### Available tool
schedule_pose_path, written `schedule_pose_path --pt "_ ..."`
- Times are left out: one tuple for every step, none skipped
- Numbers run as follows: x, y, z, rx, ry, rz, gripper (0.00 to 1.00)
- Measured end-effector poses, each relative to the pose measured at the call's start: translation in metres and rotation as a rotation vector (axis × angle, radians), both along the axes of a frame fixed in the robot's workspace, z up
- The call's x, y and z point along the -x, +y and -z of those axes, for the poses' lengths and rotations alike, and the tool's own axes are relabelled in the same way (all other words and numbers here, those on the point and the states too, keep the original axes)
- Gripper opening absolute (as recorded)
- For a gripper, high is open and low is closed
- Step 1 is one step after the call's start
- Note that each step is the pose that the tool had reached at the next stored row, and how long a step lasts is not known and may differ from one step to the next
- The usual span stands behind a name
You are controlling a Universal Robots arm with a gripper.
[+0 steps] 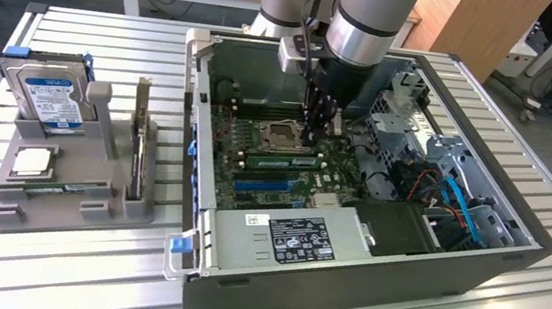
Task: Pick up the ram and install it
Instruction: 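Press down the ram until it locks into place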
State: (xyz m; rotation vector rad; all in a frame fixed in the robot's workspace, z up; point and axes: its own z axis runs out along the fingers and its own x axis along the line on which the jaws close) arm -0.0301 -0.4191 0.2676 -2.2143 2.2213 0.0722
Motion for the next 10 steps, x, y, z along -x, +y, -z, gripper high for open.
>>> schedule_pose_path --pt "0.0 0.0 0.0 0.0 0.0 0.0 0.19" --pt "0.0 0.0 0.0 0.0 -0.0001 0.0 0.19" --pt "0.0 0.0 0.0 0.0 0.0 0.0 0.19" --pt "0.0 0.0 0.0 0.0 -0.0001 0.0 0.19" --pt "0.0 0.0 0.0 0.0 -0.0001 0.0 0.19" --pt "0.0 0.0 0.0 -0.0001 -0.0001 0.0 0.17" --pt "0.0 0.0 0.0 0.0 0.0 0.0 0.17" --pt "0.0 0.0 0.0 0.0 0.0 0.0 0.11" --pt "0.0 0.0 0.0 0.0 0.0 0.0 0.1" --pt "0.0 0.0 0.0 0.0 0.0 0.0 0.1"
